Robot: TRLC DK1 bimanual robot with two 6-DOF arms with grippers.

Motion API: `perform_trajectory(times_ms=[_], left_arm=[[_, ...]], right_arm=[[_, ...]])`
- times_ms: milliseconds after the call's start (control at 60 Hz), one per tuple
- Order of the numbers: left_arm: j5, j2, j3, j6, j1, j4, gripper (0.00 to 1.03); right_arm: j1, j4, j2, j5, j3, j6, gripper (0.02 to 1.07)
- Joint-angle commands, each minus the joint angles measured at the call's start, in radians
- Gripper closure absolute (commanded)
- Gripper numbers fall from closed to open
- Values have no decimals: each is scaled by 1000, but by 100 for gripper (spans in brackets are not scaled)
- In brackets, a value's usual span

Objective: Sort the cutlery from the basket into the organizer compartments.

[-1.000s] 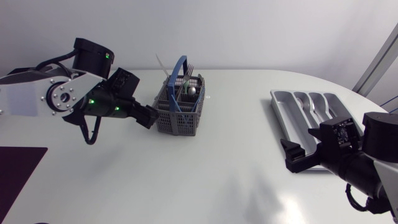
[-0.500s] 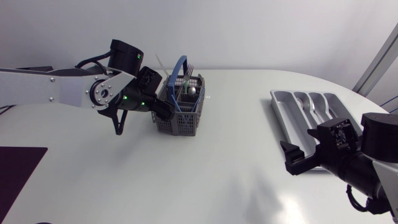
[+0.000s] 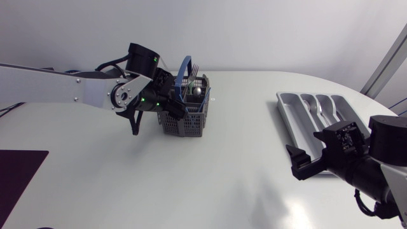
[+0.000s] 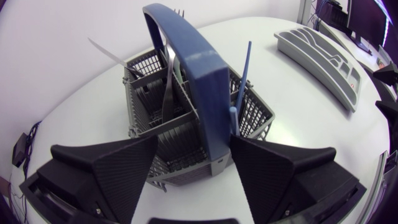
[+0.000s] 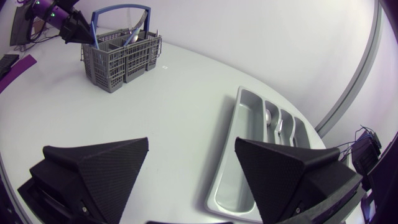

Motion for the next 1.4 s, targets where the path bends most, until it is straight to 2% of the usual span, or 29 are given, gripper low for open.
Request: perform_trajectory(times_ms=[0, 150, 233, 300, 350, 383, 400, 433, 500, 850, 1017, 1183, 1283, 1383], left_arm=[[-11, 21, 43, -34, -10, 12, 25], [-55, 37, 63, -51, -21, 30, 25], [-60, 56, 76, -65, -22, 30, 30], [-58, 70, 87, -76, -21, 32, 40], [-58, 73, 89, -97, -14, 38, 52], [-43, 74, 93, -99, -11, 35, 62], [-11, 76, 98, -102, -7, 29, 70], [18, 76, 101, -105, -5, 20, 79], [34, 79, 110, -109, -8, -6, 86], [74, 53, 93, -93, -14, -117, 89], [158, -82, -22, -66, -11, -146, 89], [233, -205, -103, -11, -11, -236, 89], [301, -297, -194, 65, -11, -309, 89], [351, -377, -273, 108, -10, -338, 89]], right_arm=[[4, -5, 8, 0, -15, -16, 7], [4, -3, 8, 0, -15, -16, 7], [4, -3, 8, 0, -18, -19, 7], [4, -3, 5, 0, -21, -20, 7], [4, -3, 2, 0, -25, -20, 7], [4, -3, -1, 0, -26, -22, 7], [4, -3, -2, 0, -29, -25, 7], [4, -3, -6, 0, -31, -25, 7], [6, -3, -10, 0, -35, -34, 7], [10, -19, -33, 0, -20, -36, 7], [9, -25, -35, 6, -12, -36, 7], [17, -29, -35, 5, 0, -34, 7], [23, -34, -32, 6, 14, -33, 7], [30, -34, -24, 6, 18, -30, 7]])
